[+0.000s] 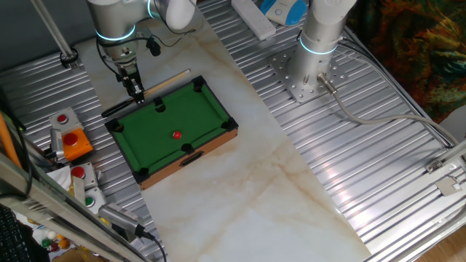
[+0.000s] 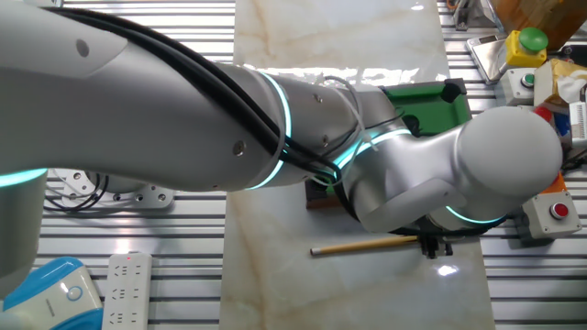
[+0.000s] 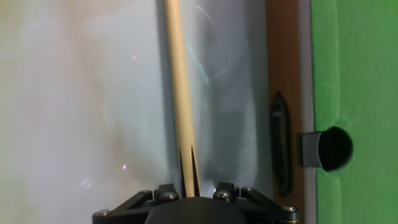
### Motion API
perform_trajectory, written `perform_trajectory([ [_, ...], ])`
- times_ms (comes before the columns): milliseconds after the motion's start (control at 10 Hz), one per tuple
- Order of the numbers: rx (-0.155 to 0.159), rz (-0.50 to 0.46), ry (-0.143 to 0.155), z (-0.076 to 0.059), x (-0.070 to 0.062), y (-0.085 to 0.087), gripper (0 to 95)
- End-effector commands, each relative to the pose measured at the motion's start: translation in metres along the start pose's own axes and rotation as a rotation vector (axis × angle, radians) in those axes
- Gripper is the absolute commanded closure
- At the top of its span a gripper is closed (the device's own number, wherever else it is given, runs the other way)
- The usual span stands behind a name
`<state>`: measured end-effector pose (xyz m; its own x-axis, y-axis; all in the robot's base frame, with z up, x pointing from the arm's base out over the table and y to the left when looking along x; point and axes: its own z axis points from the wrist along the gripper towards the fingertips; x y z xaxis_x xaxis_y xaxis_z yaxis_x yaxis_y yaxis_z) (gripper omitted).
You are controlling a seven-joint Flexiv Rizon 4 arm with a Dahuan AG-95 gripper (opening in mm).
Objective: Hit the pool ball
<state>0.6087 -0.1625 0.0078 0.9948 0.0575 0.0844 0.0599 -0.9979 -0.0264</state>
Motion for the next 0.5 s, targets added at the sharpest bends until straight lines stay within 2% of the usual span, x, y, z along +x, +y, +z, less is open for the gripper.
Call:
perform_trajectory([
  [100,0.004,0.002,-0.002,0.0005,-0.0008,0.0007,76.0],
  [200,0.001,0.002,0.008,-0.0017,-0.0013,0.0025,76.0],
  [500,0.0,0.007,0.006,-0.0027,-0.0021,0.0048,76.0],
])
